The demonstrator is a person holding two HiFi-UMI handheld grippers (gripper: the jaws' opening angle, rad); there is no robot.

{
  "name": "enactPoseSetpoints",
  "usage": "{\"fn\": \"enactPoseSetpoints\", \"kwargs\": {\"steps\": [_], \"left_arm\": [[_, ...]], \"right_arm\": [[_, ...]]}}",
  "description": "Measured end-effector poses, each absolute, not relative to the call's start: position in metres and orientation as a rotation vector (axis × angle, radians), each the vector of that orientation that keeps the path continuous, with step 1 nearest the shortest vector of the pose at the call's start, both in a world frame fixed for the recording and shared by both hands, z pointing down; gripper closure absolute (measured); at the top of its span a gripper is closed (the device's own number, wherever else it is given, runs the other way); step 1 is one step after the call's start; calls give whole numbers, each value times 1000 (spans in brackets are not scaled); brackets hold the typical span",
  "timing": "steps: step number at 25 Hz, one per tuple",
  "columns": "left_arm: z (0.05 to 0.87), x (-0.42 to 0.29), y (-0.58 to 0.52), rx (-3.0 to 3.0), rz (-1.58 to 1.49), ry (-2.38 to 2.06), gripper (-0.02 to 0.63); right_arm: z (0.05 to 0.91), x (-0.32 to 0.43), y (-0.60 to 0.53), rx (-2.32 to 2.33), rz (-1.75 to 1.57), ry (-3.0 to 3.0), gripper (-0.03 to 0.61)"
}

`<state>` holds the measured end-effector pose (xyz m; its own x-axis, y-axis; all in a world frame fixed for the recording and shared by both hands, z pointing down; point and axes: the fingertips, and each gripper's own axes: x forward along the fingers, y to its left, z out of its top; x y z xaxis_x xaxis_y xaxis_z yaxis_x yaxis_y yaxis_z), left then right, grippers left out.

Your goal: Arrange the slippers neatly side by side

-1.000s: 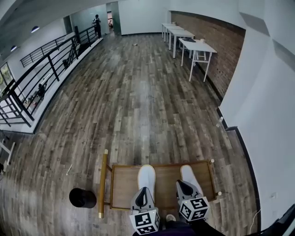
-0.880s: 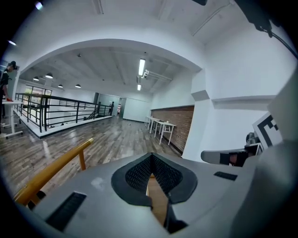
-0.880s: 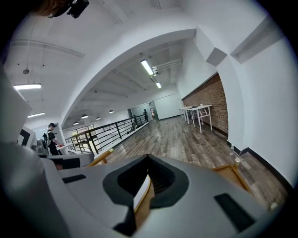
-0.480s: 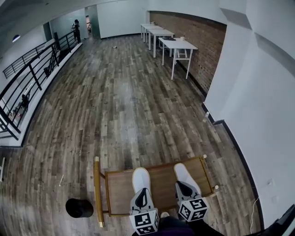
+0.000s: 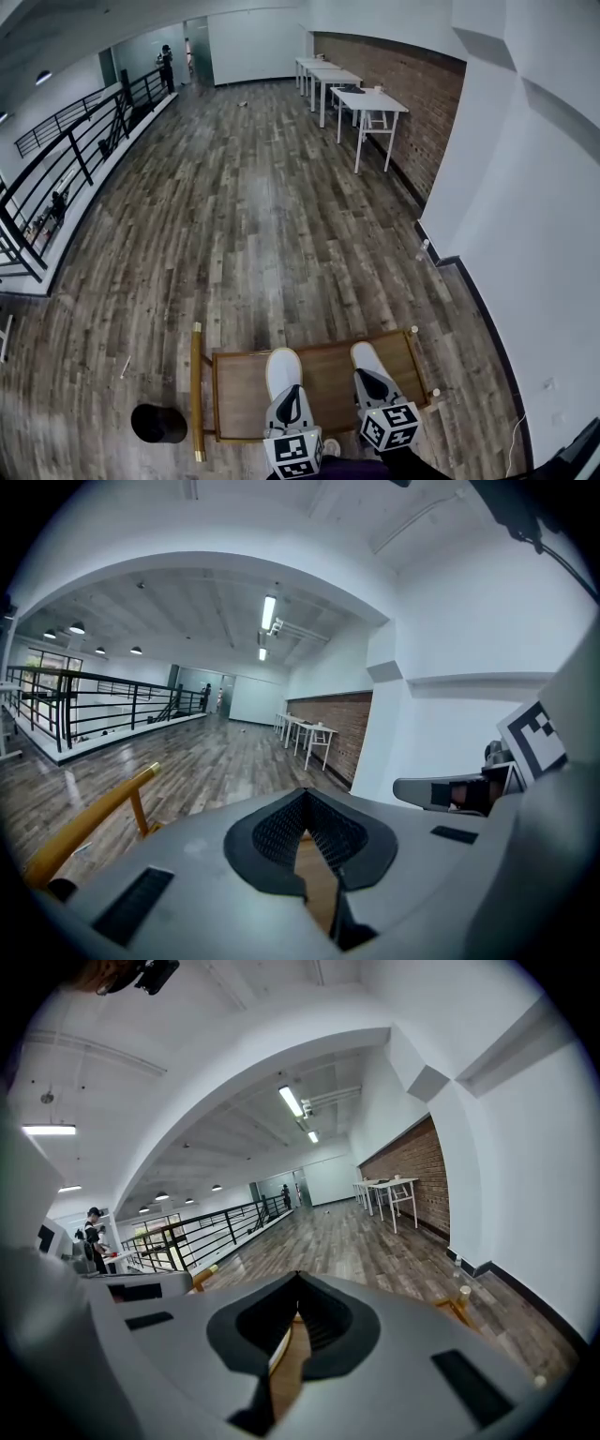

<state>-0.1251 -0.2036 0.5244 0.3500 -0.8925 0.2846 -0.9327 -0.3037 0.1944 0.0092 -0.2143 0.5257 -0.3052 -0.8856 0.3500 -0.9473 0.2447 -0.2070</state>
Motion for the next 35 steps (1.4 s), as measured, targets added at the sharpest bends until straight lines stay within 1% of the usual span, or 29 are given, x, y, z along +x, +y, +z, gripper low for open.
{"fn": "enactPoseSetpoints", "kwargs": {"steps": [9,16,28,32,35], "left_arm": [[525,-110,-204,2328,197,-1598,614],[526,-111,-209,2322,201,-1597,614],[531,-110,-209,2327,209,-1579,614],[536,-100,-210,2390,253,-1514,614],[542,-79,-211,2501,320,-1410,614]], "right_arm": [[529,32,-211,1806,598,-2321,580],[530,42,-214,1846,606,-2298,580],[533,82,-213,1965,613,-2196,580],[532,83,-210,1974,607,-2186,580],[531,92,-205,1998,604,-2166,580]]}}
